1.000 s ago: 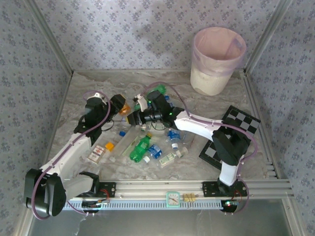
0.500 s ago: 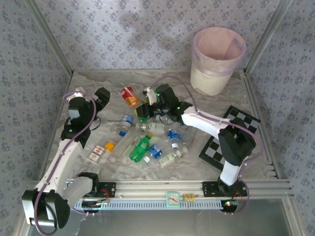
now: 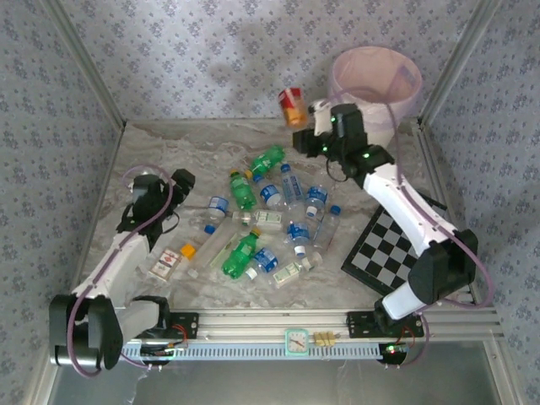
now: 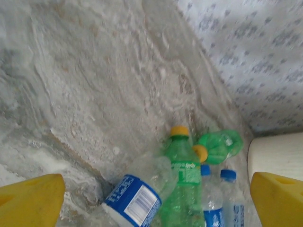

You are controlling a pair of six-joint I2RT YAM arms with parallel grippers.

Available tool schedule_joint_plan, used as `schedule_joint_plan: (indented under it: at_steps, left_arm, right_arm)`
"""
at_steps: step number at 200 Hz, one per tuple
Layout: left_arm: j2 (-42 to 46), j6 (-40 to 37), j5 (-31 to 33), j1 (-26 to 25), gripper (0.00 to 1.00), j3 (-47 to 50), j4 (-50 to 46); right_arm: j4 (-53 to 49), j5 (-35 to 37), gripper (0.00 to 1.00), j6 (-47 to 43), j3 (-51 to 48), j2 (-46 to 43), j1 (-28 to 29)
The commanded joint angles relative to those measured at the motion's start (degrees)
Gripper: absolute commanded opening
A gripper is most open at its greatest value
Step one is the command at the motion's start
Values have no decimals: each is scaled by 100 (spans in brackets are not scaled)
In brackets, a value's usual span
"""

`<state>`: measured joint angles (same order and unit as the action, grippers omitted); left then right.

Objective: Put the plastic bottles in the bin

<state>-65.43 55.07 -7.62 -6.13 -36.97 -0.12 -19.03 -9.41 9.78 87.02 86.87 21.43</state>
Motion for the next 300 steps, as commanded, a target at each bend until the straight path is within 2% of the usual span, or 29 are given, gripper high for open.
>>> schedule_joint_plan:
  at_steps: [1, 42, 94, 146, 200, 216, 270, 300]
  left_arm:
    - [-287, -482, -627, -119, 100, -609, -82]
    - [-801, -1233, -695, -608, 100, -1133, -637]
    - [-1043, -1174, -924, -757, 100, -1148, -652]
    - [-925, -1163, -895, -828, 100, -1057, -719]
    - [-858, -1193, -844, -846, 100, -1008, -788]
    - [-832, -1199, -838, -855, 100, -986, -796]
    - [-779, -1185, -803, -855, 100, -936, -808]
    - [-754, -1187, -761, -855, 100, -935, -805]
  right_arm:
    - [-730, 709, 26, -97, 547, -73, -397]
    - [-837, 1093, 26, 103, 1363, 276, -1286]
    - [-1204, 1002, 27, 317, 2910, 1546, -1999]
    - [-2318, 941, 28, 434, 4816, 2984, -2065]
    - [-2639, 888, 32, 586, 5327, 3597, -2077]
    - [-2627, 871, 37, 595, 5350, 3650, -2073]
    - [-2659, 931, 66, 539, 5671, 3620, -2048]
    - [-2685, 1038, 73, 398, 5765, 3419, -1994]
